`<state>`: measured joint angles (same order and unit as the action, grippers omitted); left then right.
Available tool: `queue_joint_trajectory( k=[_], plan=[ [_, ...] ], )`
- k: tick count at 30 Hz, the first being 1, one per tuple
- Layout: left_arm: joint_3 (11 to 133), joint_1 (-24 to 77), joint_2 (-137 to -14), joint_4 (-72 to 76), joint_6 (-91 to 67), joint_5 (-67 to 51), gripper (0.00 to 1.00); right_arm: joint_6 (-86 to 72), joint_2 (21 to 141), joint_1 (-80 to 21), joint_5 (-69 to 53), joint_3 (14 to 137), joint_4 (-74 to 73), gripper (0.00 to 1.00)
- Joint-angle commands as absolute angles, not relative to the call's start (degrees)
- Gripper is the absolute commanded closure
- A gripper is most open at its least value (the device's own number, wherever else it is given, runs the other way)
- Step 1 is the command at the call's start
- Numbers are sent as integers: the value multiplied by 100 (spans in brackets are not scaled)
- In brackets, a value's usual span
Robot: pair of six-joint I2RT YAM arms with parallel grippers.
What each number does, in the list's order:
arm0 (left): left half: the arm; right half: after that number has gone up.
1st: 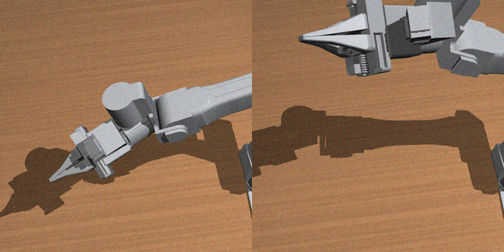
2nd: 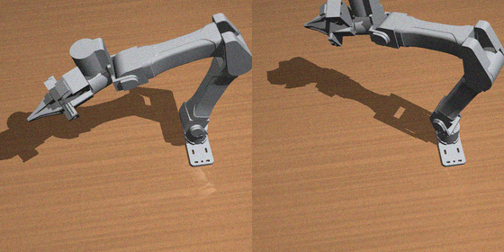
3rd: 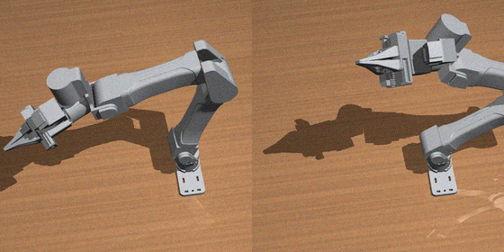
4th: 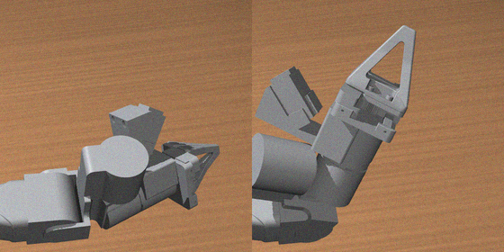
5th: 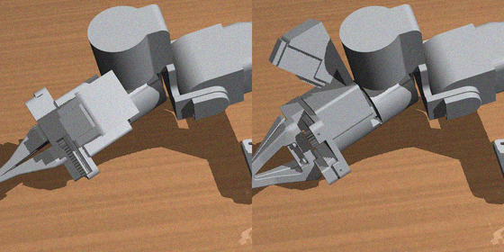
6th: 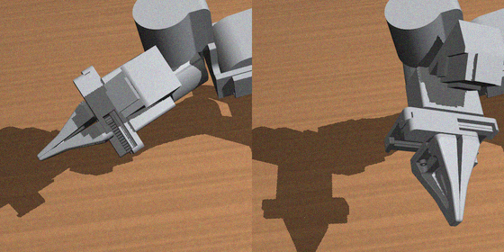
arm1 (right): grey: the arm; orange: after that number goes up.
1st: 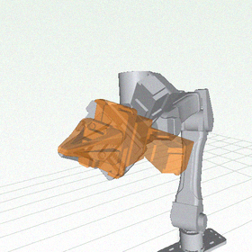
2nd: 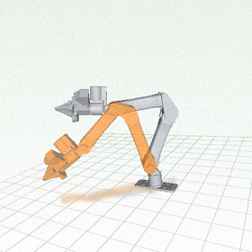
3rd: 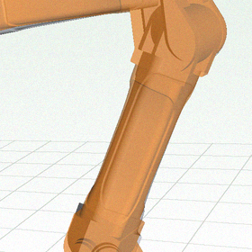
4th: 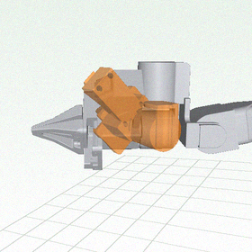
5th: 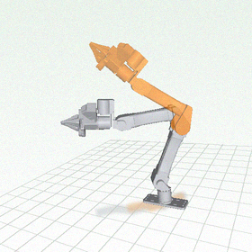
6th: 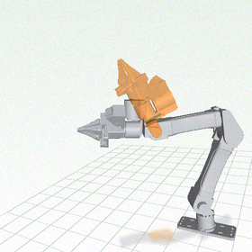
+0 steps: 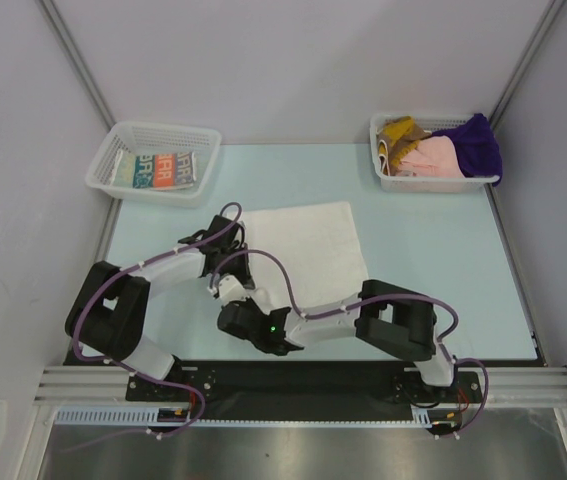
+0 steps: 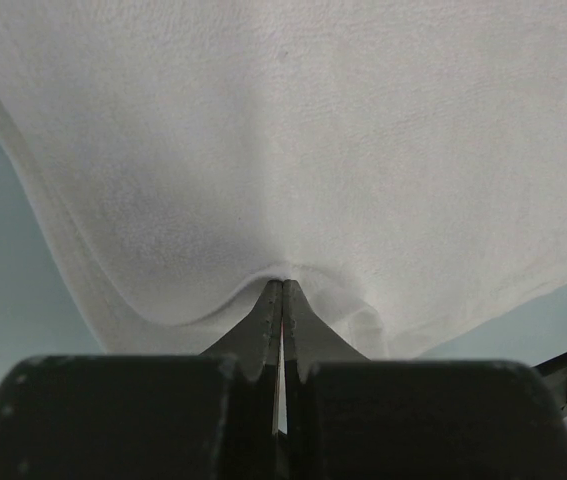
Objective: Fold and stack the towels
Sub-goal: Fold the towel
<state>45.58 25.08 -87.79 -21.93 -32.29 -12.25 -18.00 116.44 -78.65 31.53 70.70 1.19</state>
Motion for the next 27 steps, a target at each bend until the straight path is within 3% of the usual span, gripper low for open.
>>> queue_joint_trajectory(
  k=[1,7,13,16,17,19,20,23,27],
  plan=[
    [4781,2479,-8772,-2083,-3094,-1301,100,-2126,11137,-7682,2439,6716,579,87],
    [4808,2479,-8710,-2118,-3085,-1283,100,-3356,10450,-6576,64,5310,2239,86],
    [4808,2479,-8622,-2127,-3076,-1239,93,-4244,10827,-5951,-1432,5054,3137,86],
    [4799,2479,-8526,-2144,-3059,-1187,80,-4822,11135,-5766,-1897,4870,3812,89],
    [4799,2479,-8482,-2162,-3050,-1178,68,-4964,11214,-5713,-2012,4817,4267,89],
    [4808,2479,-8376,-2180,-3015,-1117,57,-5402,11424,-5520,-2354,4703,4718,89],
    [4860,2479,-8341,-2214,-2989,-1090,46,-5536,11478,-5459,-2442,4624,5068,88],
    [4974,2478,-8087,-2267,-2918,-941,36,-5870,11610,-5274,-2672,4544,5492,87],
    [5185,2479,-7761,-2661,-2821,-634,34,-5976,11628,-5221,-2725,4517,5529,84]
  ],
)
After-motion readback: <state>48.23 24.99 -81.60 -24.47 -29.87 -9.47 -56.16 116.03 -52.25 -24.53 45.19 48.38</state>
